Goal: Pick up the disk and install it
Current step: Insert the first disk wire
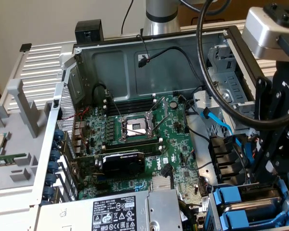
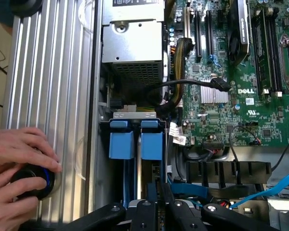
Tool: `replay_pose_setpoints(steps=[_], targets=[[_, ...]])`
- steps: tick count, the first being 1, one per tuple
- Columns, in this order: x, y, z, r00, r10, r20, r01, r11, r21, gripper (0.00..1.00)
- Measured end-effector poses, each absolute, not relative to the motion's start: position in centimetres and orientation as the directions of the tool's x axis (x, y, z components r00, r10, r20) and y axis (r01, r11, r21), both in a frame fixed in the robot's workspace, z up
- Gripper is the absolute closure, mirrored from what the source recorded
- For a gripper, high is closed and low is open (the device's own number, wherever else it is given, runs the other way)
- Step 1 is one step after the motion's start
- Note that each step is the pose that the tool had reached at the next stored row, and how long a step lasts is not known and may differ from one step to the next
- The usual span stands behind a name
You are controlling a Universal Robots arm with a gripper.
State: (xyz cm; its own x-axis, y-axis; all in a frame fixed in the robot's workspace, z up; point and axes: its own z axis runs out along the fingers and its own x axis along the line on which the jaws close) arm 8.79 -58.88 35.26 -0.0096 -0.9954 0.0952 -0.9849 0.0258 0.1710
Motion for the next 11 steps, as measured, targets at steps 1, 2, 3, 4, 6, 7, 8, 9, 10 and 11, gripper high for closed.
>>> replay_pose_setpoints(steps=[1,2,3,4,6,7,8,9,10,11], targets=[[8.79,-58.88,35.25,-0.01,-0.995,0.095,-0.985,0.026,0.172,0.84],[8.8,-58.88,35.24,-0.01,-0.995,0.095,-0.984,0.027,0.174,0.84],[8.81,-58.9,35.21,-0.011,-0.995,0.095,-0.984,0.027,0.177,0.84],[8.81,-58.91,35.2,-0.011,-0.995,0.095,-0.983,0.028,0.179,0.84],[8.88,-58.93,35.19,-0.012,-0.995,0.095,-0.983,0.029,0.183,0.84],[8.93,-58.93,35.18,-0.012,-0.995,0.095,-0.982,0.03,0.185,0.84],[8.96,-58.95,35.17,-0.013,-0.995,0.095,-0.982,0.03,0.185,0.84],[8.98,-58.97,35.17,-0.013,-0.995,0.095,-0.982,0.031,0.186,0.84],[8.98,-58.98,35.17,-0.014,-0.995,0.095,-0.982,0.031,0.186,0.84],[9.0,-59.01,35.17,-0.014,-0.995,0.095,-0.982,0.032,0.186,0.84]])
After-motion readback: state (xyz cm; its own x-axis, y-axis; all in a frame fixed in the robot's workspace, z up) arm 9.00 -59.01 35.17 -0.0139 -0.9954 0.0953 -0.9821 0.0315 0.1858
